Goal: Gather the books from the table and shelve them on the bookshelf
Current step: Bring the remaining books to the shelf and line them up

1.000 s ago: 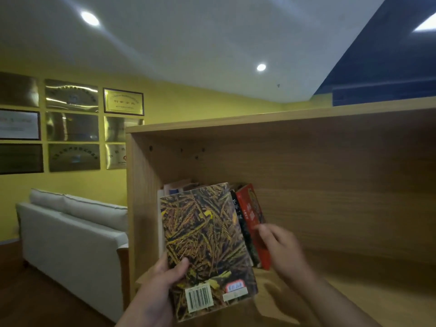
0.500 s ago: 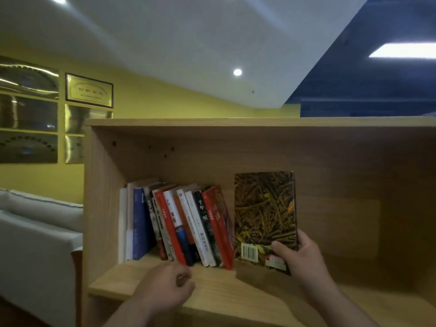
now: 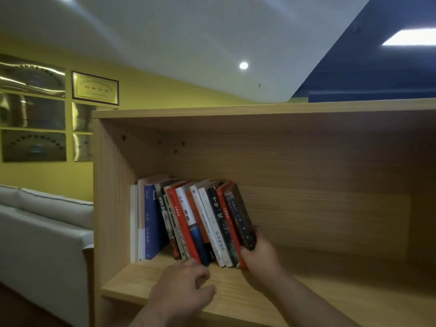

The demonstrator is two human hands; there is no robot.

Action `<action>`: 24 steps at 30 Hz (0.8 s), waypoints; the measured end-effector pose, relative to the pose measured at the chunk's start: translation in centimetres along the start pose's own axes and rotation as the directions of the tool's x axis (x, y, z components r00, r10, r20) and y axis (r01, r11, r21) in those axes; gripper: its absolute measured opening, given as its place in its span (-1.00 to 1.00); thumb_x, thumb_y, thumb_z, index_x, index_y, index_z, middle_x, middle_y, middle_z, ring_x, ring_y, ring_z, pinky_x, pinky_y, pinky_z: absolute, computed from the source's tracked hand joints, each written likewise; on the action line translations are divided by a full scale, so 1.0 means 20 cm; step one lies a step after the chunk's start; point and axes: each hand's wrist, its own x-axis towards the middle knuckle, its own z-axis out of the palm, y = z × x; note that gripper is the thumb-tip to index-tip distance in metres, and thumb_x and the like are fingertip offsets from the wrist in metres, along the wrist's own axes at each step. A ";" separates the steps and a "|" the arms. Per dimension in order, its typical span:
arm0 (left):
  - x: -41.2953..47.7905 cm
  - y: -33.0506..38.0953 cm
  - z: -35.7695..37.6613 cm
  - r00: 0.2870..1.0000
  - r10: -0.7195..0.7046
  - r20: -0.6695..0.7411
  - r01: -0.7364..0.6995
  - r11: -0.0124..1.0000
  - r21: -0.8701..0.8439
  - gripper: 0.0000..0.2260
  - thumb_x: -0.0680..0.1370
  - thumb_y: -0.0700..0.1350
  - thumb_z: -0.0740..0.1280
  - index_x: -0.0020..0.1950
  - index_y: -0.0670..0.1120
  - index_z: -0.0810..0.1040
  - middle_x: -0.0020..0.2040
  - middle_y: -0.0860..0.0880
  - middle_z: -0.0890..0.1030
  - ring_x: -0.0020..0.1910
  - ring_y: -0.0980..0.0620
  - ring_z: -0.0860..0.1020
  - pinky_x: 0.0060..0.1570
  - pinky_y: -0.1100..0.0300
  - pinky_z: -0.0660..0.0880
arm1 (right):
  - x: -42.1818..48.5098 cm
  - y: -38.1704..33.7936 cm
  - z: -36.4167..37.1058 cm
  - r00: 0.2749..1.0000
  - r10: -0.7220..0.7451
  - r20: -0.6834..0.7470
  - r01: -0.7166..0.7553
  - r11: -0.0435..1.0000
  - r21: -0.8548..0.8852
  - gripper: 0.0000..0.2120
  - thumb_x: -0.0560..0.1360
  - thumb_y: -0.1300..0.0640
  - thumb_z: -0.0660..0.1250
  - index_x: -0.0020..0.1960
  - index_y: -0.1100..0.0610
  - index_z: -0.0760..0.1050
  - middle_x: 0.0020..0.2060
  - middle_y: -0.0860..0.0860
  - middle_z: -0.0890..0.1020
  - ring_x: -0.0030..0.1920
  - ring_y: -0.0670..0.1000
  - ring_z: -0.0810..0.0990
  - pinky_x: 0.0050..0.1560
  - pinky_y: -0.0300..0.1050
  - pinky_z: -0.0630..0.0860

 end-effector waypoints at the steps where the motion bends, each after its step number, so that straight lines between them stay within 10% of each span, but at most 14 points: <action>1: 0.00 0.00 -0.01 1.000 0.004 0.004 -0.004 1.000 0.005 -0.55 0.31 0.48 0.18 0.06 0.29 0.52 0.03 0.31 0.46 0.08 0.28 0.39 0.13 0.21 0.39 | 0.01 -0.01 0.00 0.999 0.012 0.044 -0.015 0.997 0.074 -0.67 0.50 -0.05 0.47 0.14 -0.35 0.44 -0.05 -0.20 0.69 0.01 -0.17 0.68 -0.13 -0.25 0.58; 7: -0.01 0.01 -0.01 1.000 -0.006 -0.007 0.006 1.000 -0.001 -0.51 0.32 0.45 0.18 0.10 0.22 0.55 0.01 0.28 0.45 0.06 0.23 0.39 0.09 0.20 0.35 | 0.11 0.02 0.09 0.976 0.081 0.201 -0.160 0.894 0.419 -0.58 0.65 -0.15 0.21 0.49 -0.22 0.28 0.32 0.05 0.60 0.28 0.14 0.62 0.28 0.31 0.55; 13: -0.01 0.01 -0.01 0.989 -0.131 -0.075 0.113 0.971 -0.209 -0.72 0.37 0.32 0.32 -0.02 0.24 0.62 -0.04 0.30 0.54 -0.01 0.31 0.50 0.05 0.25 0.52 | 0.18 0.13 0.11 0.992 0.078 0.101 -0.111 0.919 0.379 -0.34 0.41 -0.41 0.35 0.45 -0.23 0.37 0.27 0.01 0.63 0.24 0.14 0.64 0.26 0.31 0.56; 16: 0.07 -0.06 -0.20 0.916 -0.225 -0.331 0.114 0.940 -0.321 -0.93 0.50 0.11 0.35 -0.04 0.28 0.59 -0.01 0.27 0.55 -0.01 0.26 0.57 -0.02 0.27 0.55 | 0.21 0.16 0.11 0.998 0.036 0.060 -0.056 0.923 0.380 -0.06 0.16 -0.59 0.40 0.43 -0.17 0.42 0.21 -0.01 0.67 0.18 0.10 0.68 0.23 0.27 0.59; 20: 0.27 -0.15 -0.62 0.702 -0.231 -0.674 0.205 0.971 -0.119 -0.61 0.54 -0.15 0.32 0.38 -0.05 0.47 0.24 -0.04 0.49 0.22 -0.06 0.52 0.11 0.07 0.53 | 0.24 0.19 0.11 1.000 0.015 -0.008 -0.011 0.931 0.366 0.04 0.06 -0.70 0.30 0.36 -0.10 0.50 0.14 -0.01 0.70 0.11 0.07 0.70 0.20 0.24 0.62; 24: 0.39 -0.14 -0.76 0.811 -0.234 -0.536 0.428 0.863 0.270 -0.58 0.54 -0.25 0.28 0.41 -0.18 0.39 0.39 -0.18 0.38 0.23 -0.22 0.50 0.13 0.00 0.51 | 0.24 0.20 0.12 0.999 0.036 0.008 -0.036 0.912 0.409 -0.06 0.11 -0.69 0.30 0.35 -0.18 0.48 0.23 0.04 0.63 0.23 0.14 0.64 0.28 0.30 0.55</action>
